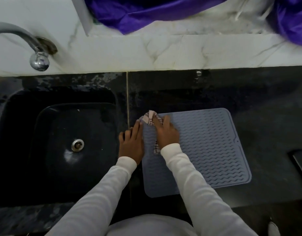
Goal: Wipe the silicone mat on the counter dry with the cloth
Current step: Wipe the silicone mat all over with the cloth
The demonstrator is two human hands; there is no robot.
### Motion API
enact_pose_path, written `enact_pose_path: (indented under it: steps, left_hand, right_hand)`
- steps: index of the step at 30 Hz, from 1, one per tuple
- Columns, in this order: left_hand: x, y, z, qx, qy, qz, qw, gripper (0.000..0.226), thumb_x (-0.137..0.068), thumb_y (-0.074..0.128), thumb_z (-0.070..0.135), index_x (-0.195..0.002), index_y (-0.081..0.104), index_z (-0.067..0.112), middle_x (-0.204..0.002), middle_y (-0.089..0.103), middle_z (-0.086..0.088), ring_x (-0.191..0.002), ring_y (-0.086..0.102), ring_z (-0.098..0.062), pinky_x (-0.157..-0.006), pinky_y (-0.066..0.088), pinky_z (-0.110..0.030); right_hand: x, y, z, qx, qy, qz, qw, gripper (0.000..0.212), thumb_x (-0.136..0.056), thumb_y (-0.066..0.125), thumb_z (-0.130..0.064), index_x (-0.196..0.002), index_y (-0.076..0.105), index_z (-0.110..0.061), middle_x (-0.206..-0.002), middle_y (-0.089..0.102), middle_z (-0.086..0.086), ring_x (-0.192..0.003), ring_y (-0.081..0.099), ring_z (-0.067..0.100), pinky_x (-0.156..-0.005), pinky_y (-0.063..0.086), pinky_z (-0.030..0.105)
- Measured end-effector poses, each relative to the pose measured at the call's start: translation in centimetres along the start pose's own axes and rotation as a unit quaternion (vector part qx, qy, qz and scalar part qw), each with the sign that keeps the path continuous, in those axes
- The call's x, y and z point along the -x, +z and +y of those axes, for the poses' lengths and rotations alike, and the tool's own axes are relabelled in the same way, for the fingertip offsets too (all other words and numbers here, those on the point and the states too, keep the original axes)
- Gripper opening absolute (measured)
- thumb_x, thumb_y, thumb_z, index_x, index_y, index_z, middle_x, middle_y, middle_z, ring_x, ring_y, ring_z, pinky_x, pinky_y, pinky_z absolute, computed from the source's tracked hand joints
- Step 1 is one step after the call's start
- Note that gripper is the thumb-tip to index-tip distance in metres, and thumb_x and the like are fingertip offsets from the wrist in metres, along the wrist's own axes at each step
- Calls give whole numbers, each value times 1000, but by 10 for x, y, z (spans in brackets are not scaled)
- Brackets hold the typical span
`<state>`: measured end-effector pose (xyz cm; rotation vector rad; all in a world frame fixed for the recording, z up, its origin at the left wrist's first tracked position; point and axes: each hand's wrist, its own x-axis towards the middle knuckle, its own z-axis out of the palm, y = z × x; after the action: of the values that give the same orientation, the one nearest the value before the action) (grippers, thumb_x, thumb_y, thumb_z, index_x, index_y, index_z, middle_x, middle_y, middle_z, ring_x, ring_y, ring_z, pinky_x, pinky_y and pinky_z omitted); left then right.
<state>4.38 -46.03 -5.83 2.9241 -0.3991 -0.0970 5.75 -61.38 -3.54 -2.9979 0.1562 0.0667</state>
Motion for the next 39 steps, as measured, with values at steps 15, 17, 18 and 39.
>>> enact_pose_path:
  steps: [15, 17, 18, 39]
  left_hand:
    - [1, 5, 3, 33, -24, -6, 999, 58, -98, 24, 33, -155, 18, 20, -162, 13, 7, -110, 43, -28, -100, 30, -57]
    - [1, 6, 3, 33, -27, -11, 999, 59, -98, 23, 34, -155, 15, 22, -163, 10, 8, -112, 41, -27, -102, 29, -57]
    - [0, 6, 3, 32, -28, -13, 999, 59, -98, 23, 34, -156, 14, 22, -163, 9, 8, -112, 41, -26, -102, 29, -57]
    - [1, 2, 10, 16, -55, -30, 998, 66, -96, 43, 41, -154, 14, 30, -162, 6, 14, -122, 30, -26, -107, 20, -53]
  right_hand:
    - [-12, -38, 192, 1, 216, 42, 975, 35, -96, 42, -18, -130, 47, -20, -123, 45, 19, -87, 59, 42, -68, 47, 46]
    - [-13, -39, 211, 15, 232, 54, 971, 36, -94, 45, -16, -130, 47, -18, -124, 42, 20, -81, 60, 45, -66, 46, 48]
    - [-13, -39, 218, 11, 242, 56, 969, 35, -94, 45, -16, -129, 47, -18, -122, 42, 19, -79, 59, 45, -65, 45, 49]
    - [73, -8, -44, -145, 32, -34, 988, 47, -94, 50, -21, -141, 42, -21, -122, 46, 18, -70, 60, 33, -58, 50, 41]
